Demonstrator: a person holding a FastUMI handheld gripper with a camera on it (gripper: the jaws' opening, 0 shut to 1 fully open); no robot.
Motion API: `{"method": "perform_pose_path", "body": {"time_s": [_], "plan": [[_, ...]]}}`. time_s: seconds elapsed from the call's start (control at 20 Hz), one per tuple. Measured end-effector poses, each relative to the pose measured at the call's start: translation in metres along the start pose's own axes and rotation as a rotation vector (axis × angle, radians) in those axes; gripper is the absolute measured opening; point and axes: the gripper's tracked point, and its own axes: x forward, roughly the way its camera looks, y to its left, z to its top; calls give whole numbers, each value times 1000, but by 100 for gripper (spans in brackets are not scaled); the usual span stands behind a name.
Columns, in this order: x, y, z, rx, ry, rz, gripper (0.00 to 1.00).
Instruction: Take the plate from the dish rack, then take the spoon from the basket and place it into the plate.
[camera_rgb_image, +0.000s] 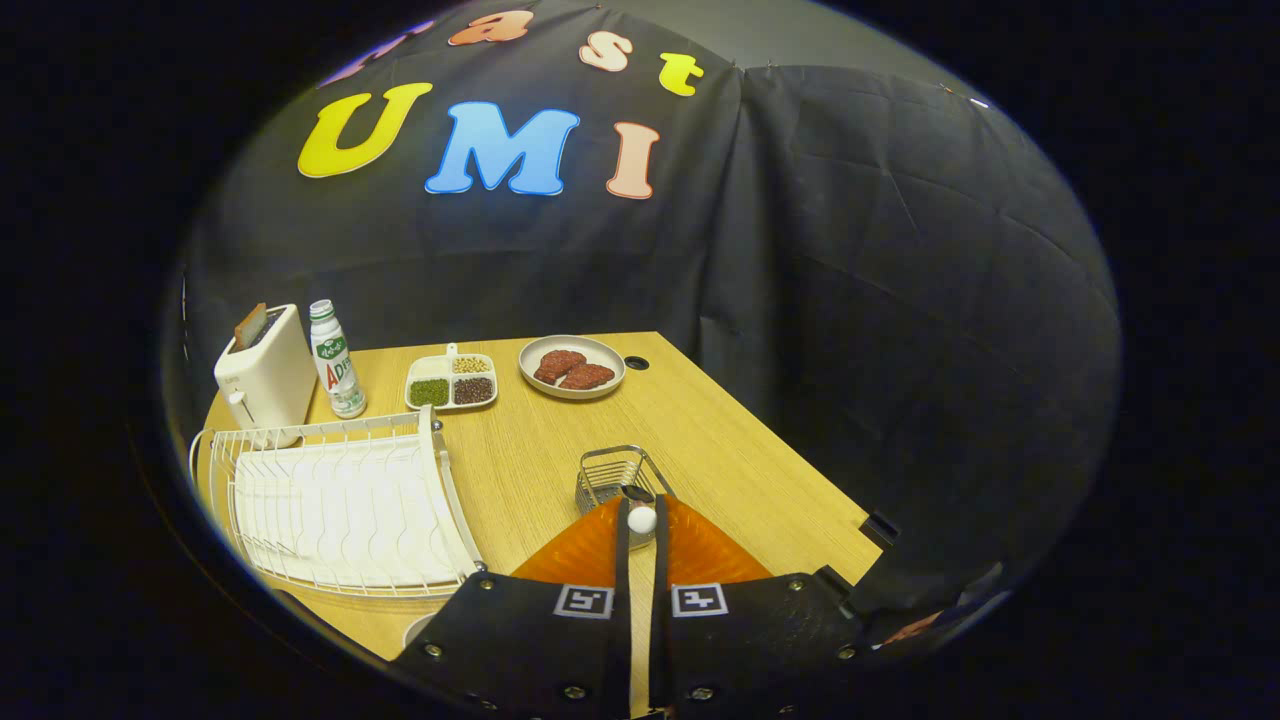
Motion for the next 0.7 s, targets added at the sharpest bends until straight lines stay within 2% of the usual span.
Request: {"method": "perform_pose_path", "body": {"time_s": [0.35,0.5,0.7], "plan": [[-53,0,8,4,-46,15,7],[-77,2,-5,3,-27,26,7],[-103,16,-39,-1,26,87,7]]}}
